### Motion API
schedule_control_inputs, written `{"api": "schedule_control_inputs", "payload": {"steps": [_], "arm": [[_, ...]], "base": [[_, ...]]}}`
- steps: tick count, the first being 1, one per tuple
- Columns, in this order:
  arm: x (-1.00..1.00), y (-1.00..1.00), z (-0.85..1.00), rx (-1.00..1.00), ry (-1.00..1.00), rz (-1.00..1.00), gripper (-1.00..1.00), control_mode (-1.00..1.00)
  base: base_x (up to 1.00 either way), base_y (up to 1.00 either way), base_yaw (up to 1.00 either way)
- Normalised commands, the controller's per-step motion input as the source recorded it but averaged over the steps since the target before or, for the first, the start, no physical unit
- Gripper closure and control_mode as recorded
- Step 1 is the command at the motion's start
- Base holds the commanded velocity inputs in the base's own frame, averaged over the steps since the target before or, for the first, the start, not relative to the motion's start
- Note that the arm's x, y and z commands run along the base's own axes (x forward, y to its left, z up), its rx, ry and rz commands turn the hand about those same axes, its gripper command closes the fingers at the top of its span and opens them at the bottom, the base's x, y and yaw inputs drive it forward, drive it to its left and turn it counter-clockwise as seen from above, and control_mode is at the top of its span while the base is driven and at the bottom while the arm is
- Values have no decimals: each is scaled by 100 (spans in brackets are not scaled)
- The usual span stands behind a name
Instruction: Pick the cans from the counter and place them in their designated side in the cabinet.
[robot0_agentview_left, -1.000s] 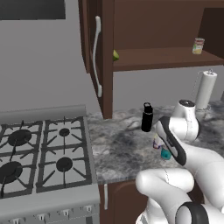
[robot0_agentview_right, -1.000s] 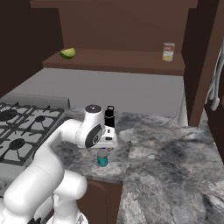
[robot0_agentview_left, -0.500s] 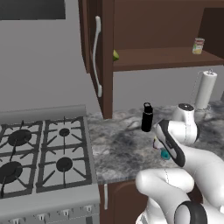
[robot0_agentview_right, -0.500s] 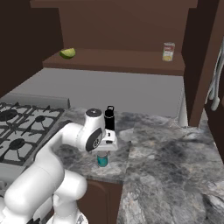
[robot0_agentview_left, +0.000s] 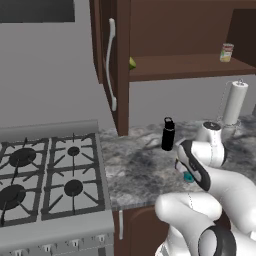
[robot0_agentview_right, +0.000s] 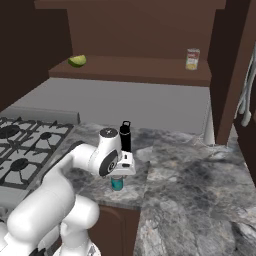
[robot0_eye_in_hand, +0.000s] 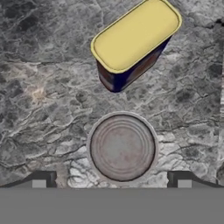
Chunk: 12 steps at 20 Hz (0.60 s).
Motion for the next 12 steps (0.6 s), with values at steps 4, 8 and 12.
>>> {"api": "schedule_control_inputs", "payload": {"steps": [4,8,12], "arm": [[13,0,-10,0,1,0,-100,-100],[11,-4,-5,0,0,0,-100,-100],[11,-5,-6,0,0,0,-100,-100]], "base": [[0,0,0],[0,0,0],[0,0,0]]}}
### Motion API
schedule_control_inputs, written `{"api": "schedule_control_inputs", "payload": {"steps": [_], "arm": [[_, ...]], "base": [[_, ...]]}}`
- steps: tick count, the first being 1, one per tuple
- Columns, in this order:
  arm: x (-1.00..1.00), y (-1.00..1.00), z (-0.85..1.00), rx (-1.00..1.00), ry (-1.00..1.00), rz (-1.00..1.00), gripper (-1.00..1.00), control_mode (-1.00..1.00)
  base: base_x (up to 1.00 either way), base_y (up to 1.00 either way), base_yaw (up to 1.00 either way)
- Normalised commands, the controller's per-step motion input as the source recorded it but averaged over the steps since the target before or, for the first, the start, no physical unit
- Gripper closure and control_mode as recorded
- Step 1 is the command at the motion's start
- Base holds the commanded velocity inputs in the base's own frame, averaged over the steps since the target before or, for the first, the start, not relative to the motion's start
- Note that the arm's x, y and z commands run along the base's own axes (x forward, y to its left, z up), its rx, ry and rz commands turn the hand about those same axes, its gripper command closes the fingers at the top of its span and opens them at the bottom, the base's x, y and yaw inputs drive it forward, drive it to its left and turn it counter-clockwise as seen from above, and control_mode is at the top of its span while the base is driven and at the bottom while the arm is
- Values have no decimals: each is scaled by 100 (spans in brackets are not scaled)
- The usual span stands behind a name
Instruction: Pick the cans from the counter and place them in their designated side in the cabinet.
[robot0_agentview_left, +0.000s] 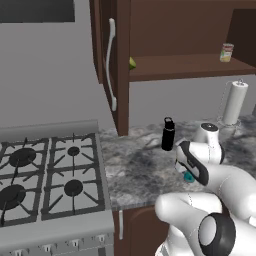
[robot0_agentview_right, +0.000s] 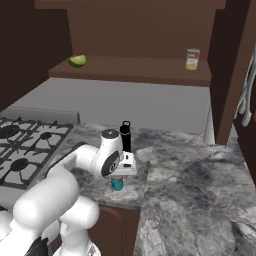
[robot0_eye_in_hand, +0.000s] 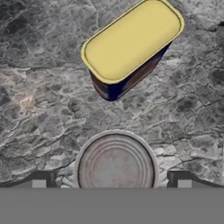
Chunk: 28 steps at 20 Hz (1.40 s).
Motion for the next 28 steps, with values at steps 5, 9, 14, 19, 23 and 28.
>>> {"api": "schedule_control_inputs", "payload": {"steps": [5,9,14,19,23,28], "arm": [[5,-1,-15,0,1,0,-100,-100],[0,0,-22,0,2,0,100,-100],[0,-2,0,0,0,0,100,-100],[-7,-6,30,0,-7,0,100,-100],[-20,-6,48,0,-13,0,100,-100],[-21,-1,52,0,-16,1,100,-100]], "base": [[0,0,0],[0,0,0],[0,0,0],[0,0,0],[0,0,0],[0,0,0]]}}
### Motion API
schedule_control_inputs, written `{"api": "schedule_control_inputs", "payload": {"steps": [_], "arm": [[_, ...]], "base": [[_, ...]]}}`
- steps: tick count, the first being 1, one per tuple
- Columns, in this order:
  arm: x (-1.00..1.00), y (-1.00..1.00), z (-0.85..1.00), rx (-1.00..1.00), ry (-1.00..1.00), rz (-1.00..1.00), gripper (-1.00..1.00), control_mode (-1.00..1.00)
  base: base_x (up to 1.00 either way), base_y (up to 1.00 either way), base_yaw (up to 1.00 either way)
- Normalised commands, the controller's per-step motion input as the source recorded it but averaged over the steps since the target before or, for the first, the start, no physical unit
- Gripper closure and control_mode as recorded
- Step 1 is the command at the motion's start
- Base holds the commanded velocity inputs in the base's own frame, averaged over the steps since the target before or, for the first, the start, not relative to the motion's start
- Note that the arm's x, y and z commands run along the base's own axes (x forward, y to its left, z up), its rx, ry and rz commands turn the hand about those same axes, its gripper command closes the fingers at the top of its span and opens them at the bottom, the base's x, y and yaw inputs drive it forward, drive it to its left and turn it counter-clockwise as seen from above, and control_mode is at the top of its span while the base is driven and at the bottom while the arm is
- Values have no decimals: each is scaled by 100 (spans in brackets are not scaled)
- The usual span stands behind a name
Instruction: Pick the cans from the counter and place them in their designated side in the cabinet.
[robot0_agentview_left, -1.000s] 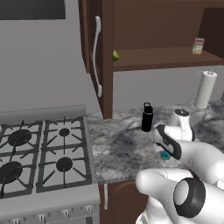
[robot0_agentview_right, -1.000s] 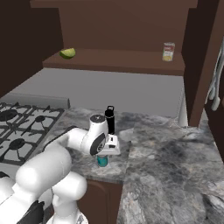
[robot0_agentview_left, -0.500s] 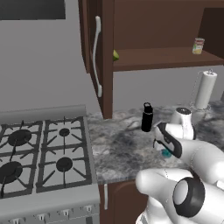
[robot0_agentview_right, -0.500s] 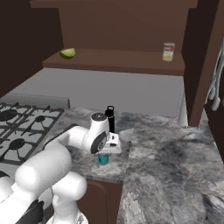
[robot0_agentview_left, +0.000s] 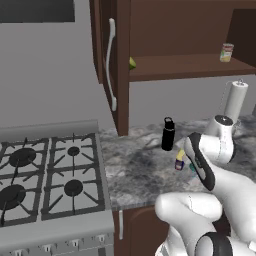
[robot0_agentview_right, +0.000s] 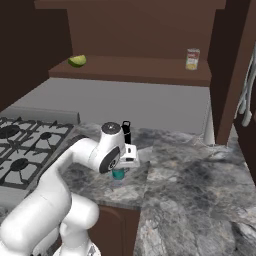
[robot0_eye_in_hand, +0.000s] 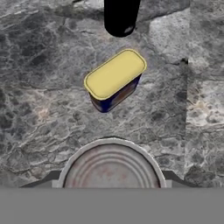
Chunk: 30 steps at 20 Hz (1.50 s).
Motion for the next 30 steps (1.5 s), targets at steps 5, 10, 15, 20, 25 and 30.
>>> {"api": "schedule_control_inputs", "payload": {"steps": [5,10,15,20,25,30], "arm": [[-20,0,48,-1,-17,1,100,-100],[-16,0,46,-1,-15,1,100,-100],[-21,-6,48,-1,-11,0,100,-100],[-32,-12,37,-1,-1,0,100,-100],[-31,-10,39,-1,0,0,100,-100],[-29,-5,44,-1,-4,0,100,-100]], "base": [[0,0,0],[0,0,0],[0,0,0],[0,0,0],[0,0,0],[0,0,0]]}}
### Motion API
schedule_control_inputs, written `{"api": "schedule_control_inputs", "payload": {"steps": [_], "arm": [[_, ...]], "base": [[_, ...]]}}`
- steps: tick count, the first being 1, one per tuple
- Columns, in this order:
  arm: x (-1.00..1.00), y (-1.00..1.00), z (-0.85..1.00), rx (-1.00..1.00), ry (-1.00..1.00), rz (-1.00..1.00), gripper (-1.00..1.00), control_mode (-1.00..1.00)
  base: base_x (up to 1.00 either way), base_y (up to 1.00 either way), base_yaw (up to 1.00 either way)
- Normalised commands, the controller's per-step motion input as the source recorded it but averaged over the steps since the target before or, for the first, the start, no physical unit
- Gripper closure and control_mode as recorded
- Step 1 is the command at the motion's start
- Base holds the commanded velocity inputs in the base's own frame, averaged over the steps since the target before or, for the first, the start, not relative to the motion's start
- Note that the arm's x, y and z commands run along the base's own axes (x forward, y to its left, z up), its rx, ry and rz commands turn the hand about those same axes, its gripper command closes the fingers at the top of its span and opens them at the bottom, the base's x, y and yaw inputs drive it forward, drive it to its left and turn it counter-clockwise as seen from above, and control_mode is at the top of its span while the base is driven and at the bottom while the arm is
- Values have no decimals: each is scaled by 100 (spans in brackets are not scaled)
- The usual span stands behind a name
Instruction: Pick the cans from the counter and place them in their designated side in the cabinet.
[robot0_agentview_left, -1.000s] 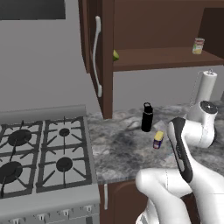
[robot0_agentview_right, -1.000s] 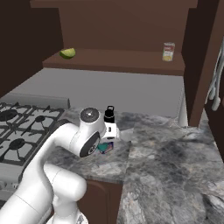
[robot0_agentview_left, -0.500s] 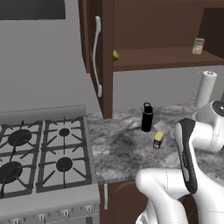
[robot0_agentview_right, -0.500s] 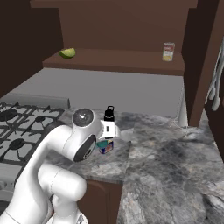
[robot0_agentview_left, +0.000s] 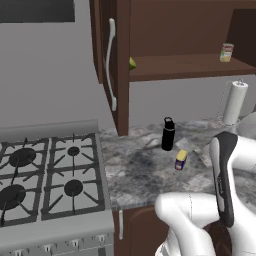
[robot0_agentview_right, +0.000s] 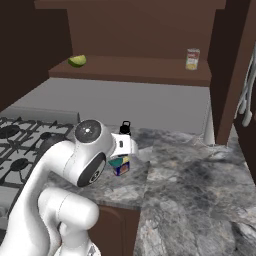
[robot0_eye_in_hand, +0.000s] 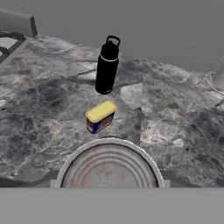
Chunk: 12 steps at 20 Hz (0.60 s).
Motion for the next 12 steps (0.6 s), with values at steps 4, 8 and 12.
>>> {"api": "schedule_control_inputs", "payload": {"steps": [4,8,12], "arm": [[-19,0,43,-2,-9,0,100,-100],[-11,0,45,0,-6,-3,100,-100],[-16,0,43,0,-2,-5,100,-100]], "base": [[0,0,0],[0,0,0],[0,0,0]]}}
